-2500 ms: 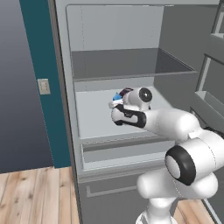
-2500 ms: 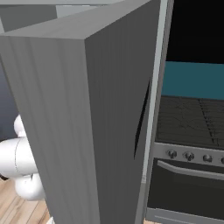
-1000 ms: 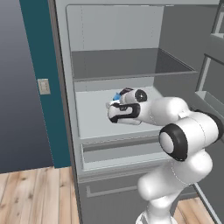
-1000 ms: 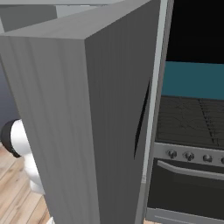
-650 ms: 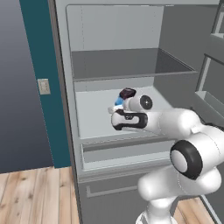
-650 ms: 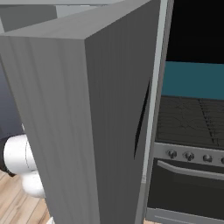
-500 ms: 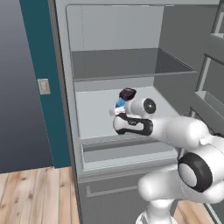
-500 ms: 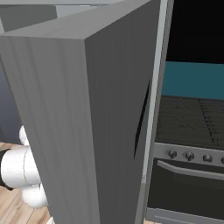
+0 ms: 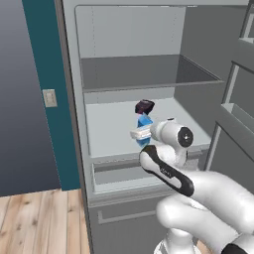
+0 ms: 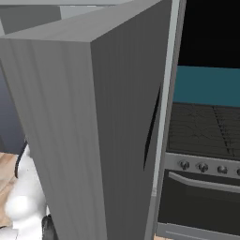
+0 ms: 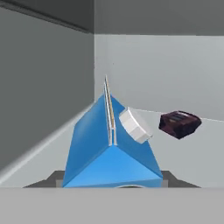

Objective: Take out the milk from the fridge and place it on the tray on the counter. Then take the sugar cube near the tray and place it in the tray.

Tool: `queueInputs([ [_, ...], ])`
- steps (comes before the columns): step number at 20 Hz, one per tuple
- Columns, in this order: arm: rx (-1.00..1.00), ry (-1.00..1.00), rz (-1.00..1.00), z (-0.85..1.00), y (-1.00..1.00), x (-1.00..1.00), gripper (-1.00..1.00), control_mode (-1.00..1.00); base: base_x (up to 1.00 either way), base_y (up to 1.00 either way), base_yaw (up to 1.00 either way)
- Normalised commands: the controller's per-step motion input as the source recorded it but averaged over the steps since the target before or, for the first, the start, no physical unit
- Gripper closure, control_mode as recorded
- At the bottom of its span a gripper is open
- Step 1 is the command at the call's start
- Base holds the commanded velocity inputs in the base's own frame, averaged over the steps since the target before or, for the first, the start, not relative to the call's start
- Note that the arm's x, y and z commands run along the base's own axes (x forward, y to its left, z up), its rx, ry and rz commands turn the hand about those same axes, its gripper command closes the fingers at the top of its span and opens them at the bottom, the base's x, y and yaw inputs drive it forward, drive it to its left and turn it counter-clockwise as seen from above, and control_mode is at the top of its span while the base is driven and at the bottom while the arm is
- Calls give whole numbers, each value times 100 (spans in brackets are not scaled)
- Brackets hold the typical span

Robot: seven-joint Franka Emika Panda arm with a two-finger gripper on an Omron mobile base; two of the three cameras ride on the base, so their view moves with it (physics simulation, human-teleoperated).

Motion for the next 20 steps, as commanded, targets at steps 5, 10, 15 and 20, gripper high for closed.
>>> queueInputs([
  [5,-15,8,-2,100,0,-86,100,-100,0,0,0],
  [10,-21,28,-5,95,0,-60,100,-100,0,0,0],
  [15,-9,24,-3,62,-2,-73,100,-100,0,0,0],
  [20,0,-3,-8,21,-19,-99,100,-100,0,0,0],
])
